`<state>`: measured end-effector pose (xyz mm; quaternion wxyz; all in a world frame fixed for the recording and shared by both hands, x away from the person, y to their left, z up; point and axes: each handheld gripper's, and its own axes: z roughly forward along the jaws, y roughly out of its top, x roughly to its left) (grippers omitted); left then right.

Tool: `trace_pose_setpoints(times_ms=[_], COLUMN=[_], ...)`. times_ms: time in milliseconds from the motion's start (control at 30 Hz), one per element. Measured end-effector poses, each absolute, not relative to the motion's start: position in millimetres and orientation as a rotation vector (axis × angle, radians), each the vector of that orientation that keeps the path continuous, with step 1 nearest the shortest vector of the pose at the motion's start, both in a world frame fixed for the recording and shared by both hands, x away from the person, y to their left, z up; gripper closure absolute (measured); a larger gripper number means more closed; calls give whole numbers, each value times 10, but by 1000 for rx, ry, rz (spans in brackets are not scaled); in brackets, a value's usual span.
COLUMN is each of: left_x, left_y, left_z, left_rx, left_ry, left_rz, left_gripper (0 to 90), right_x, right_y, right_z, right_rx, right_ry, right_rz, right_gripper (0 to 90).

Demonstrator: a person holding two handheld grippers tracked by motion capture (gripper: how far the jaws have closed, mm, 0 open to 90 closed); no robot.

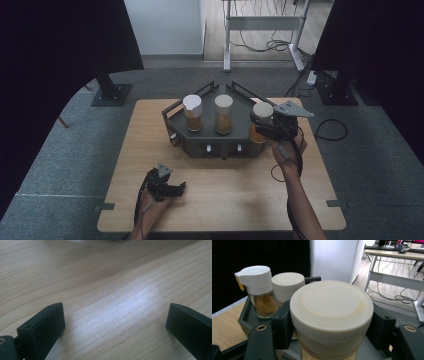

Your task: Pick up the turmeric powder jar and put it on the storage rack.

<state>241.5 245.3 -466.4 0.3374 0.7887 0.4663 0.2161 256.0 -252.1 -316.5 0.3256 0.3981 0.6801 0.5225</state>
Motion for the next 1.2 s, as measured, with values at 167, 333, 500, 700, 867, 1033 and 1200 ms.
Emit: trace_pose_setpoints(times_ms=[167, 333, 500, 700, 867, 1033, 1200], left_x=[2415, 2415, 2415, 2416, 2416, 2417, 2419], left_y=[2453, 2453, 2453, 2455, 2457, 2464, 2467], left_z=[-4665, -4664, -4664, -4664, -4665, -4665, -4664], left_rx=[2055, 2055, 2056, 2056, 2056, 2057, 2059], left_ry=[1215, 1215, 1215, 1214, 1214, 1209, 1208], left_rz=[563, 563, 563, 563, 562, 560, 559], left_gripper=[16, 16, 16, 16, 16, 16, 16], right_x=[2637, 2706, 2773, 2855, 2923, 2989, 3038], right_y=[-2488, -2455, -2436, -2411, -2401, -2380, -2380], right_z=[-3165, -3172, -3195, -3227, -3256, -3257, -3266], right_rx=[1037, 1048, 1059, 1046, 1031, 1046, 1059], right_ry=[1782, 1780, 1782, 1784, 1781, 1781, 1779], right_rz=[1369, 1362, 1355, 1345, 1342, 1333, 1327], right_gripper=[332, 332, 332, 332, 332, 332, 332])
